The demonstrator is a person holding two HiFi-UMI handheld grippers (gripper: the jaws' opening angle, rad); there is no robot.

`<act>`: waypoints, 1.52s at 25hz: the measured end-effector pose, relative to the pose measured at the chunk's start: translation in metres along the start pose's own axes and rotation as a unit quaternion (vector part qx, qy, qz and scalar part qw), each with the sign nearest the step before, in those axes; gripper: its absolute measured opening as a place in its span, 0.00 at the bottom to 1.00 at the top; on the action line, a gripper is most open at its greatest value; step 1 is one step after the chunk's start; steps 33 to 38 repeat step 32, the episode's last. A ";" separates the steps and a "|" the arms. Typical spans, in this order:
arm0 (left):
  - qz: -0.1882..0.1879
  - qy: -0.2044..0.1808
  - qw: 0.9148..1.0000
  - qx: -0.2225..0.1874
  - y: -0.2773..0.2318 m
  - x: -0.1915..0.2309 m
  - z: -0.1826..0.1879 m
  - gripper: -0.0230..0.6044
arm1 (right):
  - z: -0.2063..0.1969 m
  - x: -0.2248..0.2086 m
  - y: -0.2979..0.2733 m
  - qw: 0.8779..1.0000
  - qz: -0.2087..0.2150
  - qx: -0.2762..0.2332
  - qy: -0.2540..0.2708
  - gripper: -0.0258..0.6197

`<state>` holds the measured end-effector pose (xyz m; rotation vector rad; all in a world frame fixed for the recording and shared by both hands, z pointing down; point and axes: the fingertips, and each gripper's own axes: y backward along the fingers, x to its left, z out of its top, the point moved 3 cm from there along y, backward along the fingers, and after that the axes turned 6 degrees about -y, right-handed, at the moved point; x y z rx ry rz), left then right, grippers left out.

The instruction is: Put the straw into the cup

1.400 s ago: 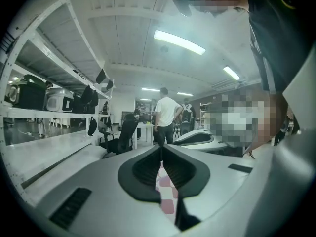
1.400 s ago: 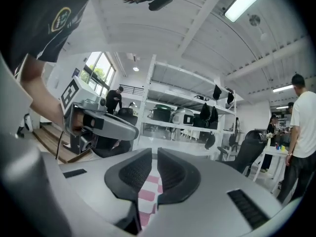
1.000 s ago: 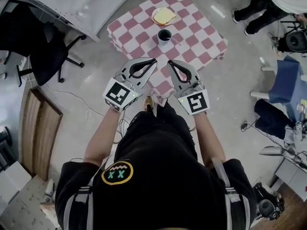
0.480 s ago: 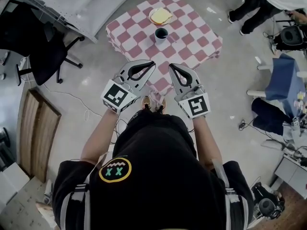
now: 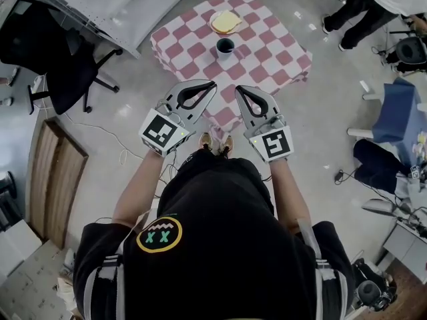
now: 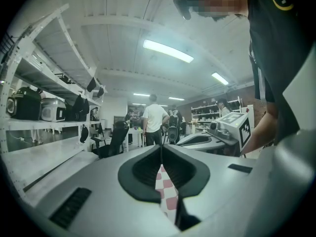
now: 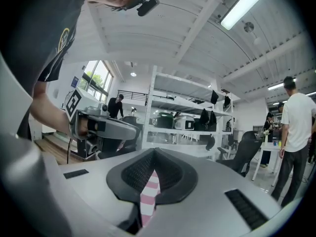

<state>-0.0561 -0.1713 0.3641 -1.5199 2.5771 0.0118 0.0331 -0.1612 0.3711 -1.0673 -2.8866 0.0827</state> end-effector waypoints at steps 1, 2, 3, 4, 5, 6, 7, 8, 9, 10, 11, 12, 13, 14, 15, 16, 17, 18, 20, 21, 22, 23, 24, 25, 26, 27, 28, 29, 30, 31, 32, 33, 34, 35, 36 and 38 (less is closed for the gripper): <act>0.001 -0.001 1.000 0.002 0.000 -0.001 0.000 0.08 | 0.000 0.000 0.000 1.000 0.001 0.000 0.000 0.07; 0.001 -0.002 1.000 0.003 0.001 -0.001 0.000 0.08 | 0.000 0.000 0.000 1.000 0.002 0.000 0.001 0.07; 0.002 -0.003 1.000 0.004 0.001 -0.001 0.001 0.08 | 0.000 -0.001 0.000 1.000 0.003 0.000 0.003 0.07; 0.003 -0.003 1.000 0.003 0.001 -0.001 0.002 0.08 | 0.000 -0.001 0.000 1.000 0.005 0.001 0.005 0.07; 0.003 -0.005 1.000 0.002 0.000 -0.001 0.004 0.08 | 0.000 -0.001 -0.001 1.000 0.007 0.003 0.009 0.07; 0.002 -0.006 1.000 0.002 0.000 -0.001 0.004 0.08 | 0.000 -0.001 -0.001 1.000 0.008 0.004 0.013 0.07; 0.000 -0.008 1.000 0.002 0.000 -0.001 0.005 0.08 | -0.001 -0.001 -0.001 1.000 0.010 0.006 0.017 0.07; -0.001 -0.010 1.000 0.002 -0.001 -0.002 0.005 0.08 | -0.001 -0.001 -0.002 1.000 0.011 0.008 0.019 0.07; -0.002 -0.011 1.000 0.002 -0.001 -0.003 0.006 0.08 | -0.001 -0.001 -0.002 1.000 0.011 0.009 0.020 0.07; -0.001 -0.009 1.000 0.003 -0.002 -0.003 0.005 0.08 | -0.001 -0.002 -0.002 1.000 0.011 0.009 0.019 0.07; 0.001 -0.007 1.000 0.004 -0.002 -0.003 0.004 0.08 | -0.002 -0.002 -0.001 1.000 0.011 0.010 0.019 0.07; 0.003 -0.004 1.000 0.005 -0.002 -0.003 0.003 0.08 | -0.002 -0.002 -0.001 1.000 0.011 0.011 0.019 0.07; 0.004 -0.003 1.000 0.006 -0.002 -0.003 0.002 0.08 | -0.002 -0.002 -0.001 1.000 0.012 0.011 0.021 0.07; 0.004 -0.003 1.000 0.006 -0.002 -0.003 0.002 0.08 | -0.003 -0.002 -0.001 1.000 0.012 0.012 0.022 0.07; 0.004 -0.004 1.000 0.006 -0.002 -0.004 0.003 0.08 | -0.003 -0.002 -0.001 1.000 0.013 0.013 0.022 0.07; 0.003 -0.005 1.000 0.005 -0.003 -0.004 0.003 0.08 | -0.003 -0.003 -0.001 1.000 0.012 0.014 0.022 0.07; 0.001 -0.007 1.000 0.004 -0.003 -0.005 0.004 0.08 | -0.002 -0.004 0.000 1.000 0.011 0.013 0.021 0.07; -0.001 -0.010 1.000 0.004 -0.003 -0.005 0.005 0.08 | -0.002 -0.004 0.000 1.000 0.010 0.012 0.020 0.07; -0.002 -0.013 1.000 0.003 -0.004 -0.005 0.006 0.08 | -0.002 -0.006 0.000 1.000 0.009 0.011 0.020 0.07; -0.001 -0.012 1.000 0.004 -0.004 -0.005 0.006 0.08 | -0.002 -0.007 0.000 1.000 0.009 0.010 0.021 0.07; 0.001 -0.010 1.000 0.005 -0.004 -0.004 0.006 0.08 | -0.002 -0.007 0.000 1.000 0.008 0.010 0.021 0.07; 0.003 -0.007 1.000 0.007 -0.004 -0.003 0.006 0.08 | -0.002 -0.008 0.000 1.000 0.007 0.010 0.020 0.07; 0.003 -0.007 1.000 0.007 -0.005 -0.003 0.006 0.08 | -0.002 -0.008 0.000 1.000 0.006 0.010 0.019 0.07; 0.003 -0.007 1.000 0.007 -0.005 -0.004 0.007 0.08 | -0.002 -0.009 0.001 1.000 0.006 0.010 0.019 0.07; 0.003 -0.008 1.000 0.009 -0.006 -0.004 0.008 0.08 | -0.002 -0.009 0.001 1.000 0.006 0.010 0.020 0.07; 0.003 -0.009 1.000 0.011 -0.006 -0.004 0.009 0.08 | -0.001 -0.010 0.001 1.000 0.005 0.010 0.021 0.07; 0.004 -0.010 1.000 0.014 -0.006 -0.004 0.009 0.08 | -0.001 -0.010 0.001 1.000 0.005 0.011 0.021 0.07; 0.004 -0.011 1.000 0.016 -0.006 -0.004 0.009 0.08 | -0.001 -0.010 0.001 1.000 0.004 0.011 0.021 0.07; 0.003 -0.013 1.000 0.017 -0.007 -0.005 0.008 0.08 | -0.002 -0.011 0.001 1.000 0.003 0.011 0.020 0.07; 0.001 -0.015 1.000 0.017 -0.007 -0.005 0.007 0.08 | -0.001 -0.011 0.001 1.000 0.003 0.010 0.019 0.07; -0.002 -0.017 1.000 0.016 -0.007 -0.006 0.006 0.08 | -0.001 -0.012 0.001 1.000 0.002 0.010 0.019 0.07; -0.002 -0.017 1.000 0.016 -0.007 -0.006 0.006 0.08 | -0.001 -0.012 0.001 1.000 0.002 0.010 0.019 0.07; -0.002 -0.017 1.000 0.016 -0.007 -0.006 0.006 0.08 | -0.001 -0.012 0.001 1.000 0.002 0.010 0.019 0.07; -0.002 -0.017 1.000 0.016 -0.007 -0.006 0.006 0.08 | -0.001 -0.012 0.001 1.000 0.002 0.010 0.019 0.07; -0.002 -0.017 1.000 0.016 -0.007 -0.006 0.006 0.08 | -0.001 -0.012 0.001 1.000 0.002 0.010 0.019 0.07; -0.002 -0.017 1.000 0.016 -0.007 -0.006 0.006 0.08 | -0.001 -0.012 0.001 1.000 0.002 0.010 0.019 0.07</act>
